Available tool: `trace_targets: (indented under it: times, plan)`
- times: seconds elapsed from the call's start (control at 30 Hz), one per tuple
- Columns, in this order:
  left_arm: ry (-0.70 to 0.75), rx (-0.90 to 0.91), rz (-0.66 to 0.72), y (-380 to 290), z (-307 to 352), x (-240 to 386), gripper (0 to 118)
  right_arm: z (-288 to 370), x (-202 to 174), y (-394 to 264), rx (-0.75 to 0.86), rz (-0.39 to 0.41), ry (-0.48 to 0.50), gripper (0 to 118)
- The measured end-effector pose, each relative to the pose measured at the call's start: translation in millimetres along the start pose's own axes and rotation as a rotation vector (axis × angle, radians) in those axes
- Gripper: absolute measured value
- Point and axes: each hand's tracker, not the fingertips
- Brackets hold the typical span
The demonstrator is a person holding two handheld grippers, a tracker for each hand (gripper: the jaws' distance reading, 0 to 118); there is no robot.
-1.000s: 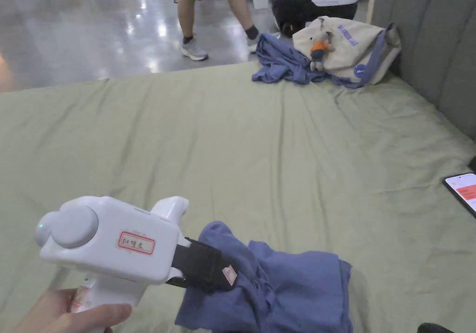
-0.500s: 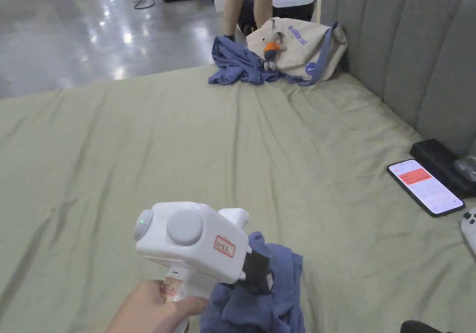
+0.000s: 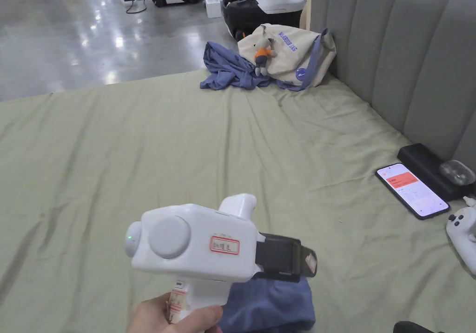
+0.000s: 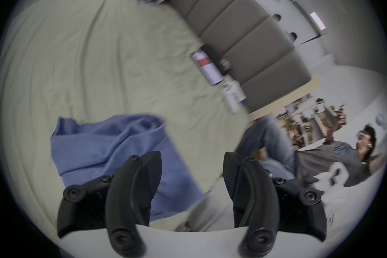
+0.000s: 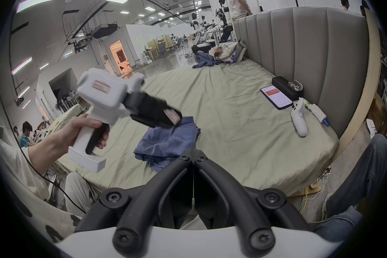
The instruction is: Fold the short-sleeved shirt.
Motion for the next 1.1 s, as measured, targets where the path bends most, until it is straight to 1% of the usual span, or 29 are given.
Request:
trace_targets:
  times: [0.03,0.07,0.1,0.13,0.17,0.2,0.23,0.27,0.3,0.37,0.4,0.53,0.63,0.7,0.77,0.83,0.9,0.97,1.0,1.07,1.1]
  plan:
    - [-0.068,0.046,-0.004,2,11,4,72,0,0,0,-0.001,0.000,-0.003,2]
    - [-0.056,0.062,-0.013,3,19,6,72,0,-1,-1,-0.003,0.001,-0.004,2]
    - [0.013,0.073,-0.022,5,22,6,72,-1,-1,-1,-0.005,0.001,-0.003,2]
    - [0.117,0.063,-0.034,7,22,7,67,-1,-2,-2,-0.007,0.000,-0.001,2]
    - [0.240,0.035,-0.068,8,15,6,47,-1,-2,-2,-0.010,0.001,0.001,2]
    - [0.286,0.008,-0.141,6,5,4,0,-1,-3,-2,-0.012,0.004,0.003,2]
    - [0.350,-0.025,-0.204,2,-7,1,0,-1,-4,-3,-0.012,0.007,0.003,2]
    - [0.431,-0.044,-0.228,-5,-19,-4,0,-1,-4,-3,-0.013,0.008,0.005,2]
    - [0.447,-0.077,-0.224,-7,-30,-10,0,-1,-4,-3,-0.014,0.007,0.007,2]
    - [0.350,-0.128,-0.145,-15,-46,-28,0,-1,-4,-3,-0.017,0.008,0.005,2]
    - [0.341,-0.139,-0.109,-19,-52,-33,0,-1,-4,-3,-0.018,0.007,0.003,2]
    - [0.363,-0.173,-0.133,-28,-75,-36,0,-3,-1,-4,-0.030,0.000,-0.008,2]
    - [0.355,-0.187,-0.107,-28,-86,-44,0,-5,-1,-4,-0.038,-0.002,-0.014,2]
    - [0.350,-0.180,-0.100,-27,-86,-46,0,-6,-2,-4,-0.041,-0.005,-0.012,2]
    - [0.333,-0.156,-0.098,-27,-70,-42,0,-9,-4,-3,-0.045,-0.005,-0.008,2]
    - [0.338,-0.076,-0.133,-30,-45,-35,0,-12,-8,1,-0.048,-0.002,-0.003,2]
    - [0.386,0.025,-0.205,-42,-6,-21,0,-16,-16,7,-0.046,0.013,0.008,2]
    - [0.453,0.202,-0.235,-62,46,-9,0,-21,-27,14,-0.037,0.039,0.024,2]
    - [0.476,0.244,-0.239,-70,67,-6,0,-25,-31,18,-0.036,0.050,0.032,2]
    - [0.534,0.437,-0.252,-99,119,5,0,-34,-43,25,-0.021,0.081,0.033,2]
    - [0.586,0.488,-0.268,-113,140,11,0,-39,-49,28,-0.016,0.094,0.043,2]
